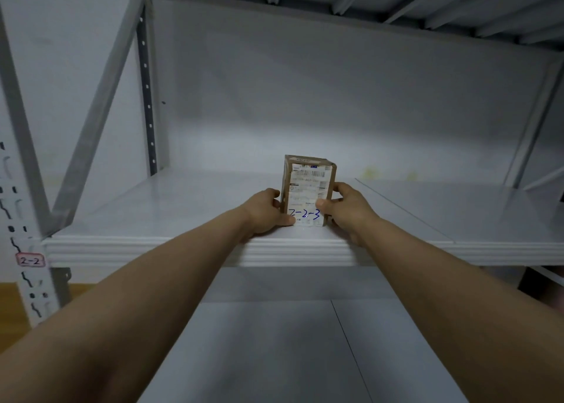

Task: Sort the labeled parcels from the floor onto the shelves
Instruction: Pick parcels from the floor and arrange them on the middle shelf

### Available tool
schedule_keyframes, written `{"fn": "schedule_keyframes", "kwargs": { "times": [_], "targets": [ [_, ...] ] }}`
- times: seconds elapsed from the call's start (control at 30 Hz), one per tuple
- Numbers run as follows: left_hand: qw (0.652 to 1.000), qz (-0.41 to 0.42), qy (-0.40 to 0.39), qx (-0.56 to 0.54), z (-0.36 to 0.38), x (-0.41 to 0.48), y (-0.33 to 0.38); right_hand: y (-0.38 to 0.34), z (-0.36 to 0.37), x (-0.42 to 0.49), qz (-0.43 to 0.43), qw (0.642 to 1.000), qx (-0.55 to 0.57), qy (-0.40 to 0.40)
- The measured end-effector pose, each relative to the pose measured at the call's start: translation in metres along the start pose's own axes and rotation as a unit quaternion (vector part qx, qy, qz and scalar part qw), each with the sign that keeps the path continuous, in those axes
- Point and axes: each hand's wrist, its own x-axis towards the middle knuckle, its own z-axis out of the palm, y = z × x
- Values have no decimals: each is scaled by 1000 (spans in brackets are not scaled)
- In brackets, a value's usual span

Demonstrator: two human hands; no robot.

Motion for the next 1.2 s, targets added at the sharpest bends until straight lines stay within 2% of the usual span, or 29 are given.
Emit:
{"fn": "schedule_keyframes", "kwargs": {
  "times": [0.23,0.53,0.77,1.03,1.1,1.2],
  "targets": [
    [999,2,18,27,6,5,2,6,-1,-4,19,1000,-18,-8],
    [992,-12,57,116,23,36,11,-5,-1,15,2,986,-163,39],
    [986,-29,58,151,31,50,9,3,-2,31,21,981,-187,46],
    [991,-96,84,42,25,29,32,4,-22,13,79,984,-113,112],
    [990,-80,119,6,23,20,40,2,-29,8,84,984,-116,108],
    [978,-2,206,7,31,-6,56,3,-41,-6,66,983,-116,130]
  ]
}}
